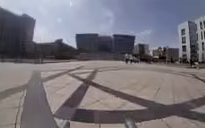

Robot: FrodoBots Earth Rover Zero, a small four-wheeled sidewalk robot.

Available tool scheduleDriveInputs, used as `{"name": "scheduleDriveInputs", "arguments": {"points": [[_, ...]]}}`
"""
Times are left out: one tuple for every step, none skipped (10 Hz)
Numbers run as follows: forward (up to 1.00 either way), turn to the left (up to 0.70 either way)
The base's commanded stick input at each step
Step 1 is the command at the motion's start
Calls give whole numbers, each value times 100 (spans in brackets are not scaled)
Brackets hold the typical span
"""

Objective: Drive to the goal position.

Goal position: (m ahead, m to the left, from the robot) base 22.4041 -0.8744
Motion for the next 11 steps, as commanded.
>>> {"name": "scheduleDriveInputs", "arguments": {"points": [[85,0],[85,0],[85,0],[85,0],[85,0],[85,0],[85,0],[85,0],[85,0],[85,0],[85,0]]}}
